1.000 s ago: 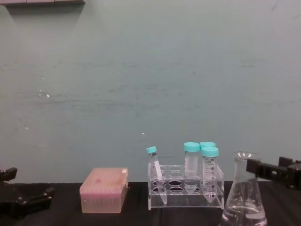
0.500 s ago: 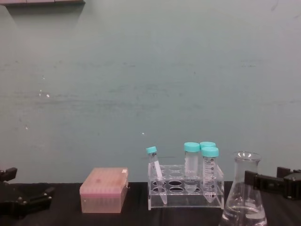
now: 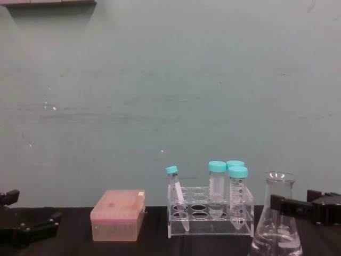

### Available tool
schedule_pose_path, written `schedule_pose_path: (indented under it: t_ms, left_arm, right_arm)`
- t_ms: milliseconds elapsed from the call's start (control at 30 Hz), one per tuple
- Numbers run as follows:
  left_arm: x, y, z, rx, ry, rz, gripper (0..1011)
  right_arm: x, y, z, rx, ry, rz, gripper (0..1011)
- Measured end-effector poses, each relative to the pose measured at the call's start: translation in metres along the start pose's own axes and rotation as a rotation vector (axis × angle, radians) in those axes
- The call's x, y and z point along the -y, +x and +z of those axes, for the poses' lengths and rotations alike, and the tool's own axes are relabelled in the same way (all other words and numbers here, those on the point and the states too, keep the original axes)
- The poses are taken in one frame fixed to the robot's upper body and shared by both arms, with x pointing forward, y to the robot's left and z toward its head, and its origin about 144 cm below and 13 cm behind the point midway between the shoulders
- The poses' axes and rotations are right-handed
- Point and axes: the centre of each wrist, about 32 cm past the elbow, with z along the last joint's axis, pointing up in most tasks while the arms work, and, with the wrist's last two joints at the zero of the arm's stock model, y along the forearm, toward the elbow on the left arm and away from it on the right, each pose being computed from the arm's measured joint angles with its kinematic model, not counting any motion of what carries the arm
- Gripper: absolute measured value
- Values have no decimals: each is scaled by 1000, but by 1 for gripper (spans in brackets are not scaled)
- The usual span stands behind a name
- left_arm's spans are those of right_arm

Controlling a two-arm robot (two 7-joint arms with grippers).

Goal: Pick up the beaker with the right gripper, shake it three times, and then put it down.

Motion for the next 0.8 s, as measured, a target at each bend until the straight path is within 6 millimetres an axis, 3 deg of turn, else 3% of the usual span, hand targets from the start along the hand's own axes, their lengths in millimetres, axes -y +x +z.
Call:
schedule_pose_path:
  t_ms: [800]
  left_arm:
    - [0,0,0,0,0,0,1000]
  right_arm:
    - [-31,2,-3,-7,-10,14,1002]
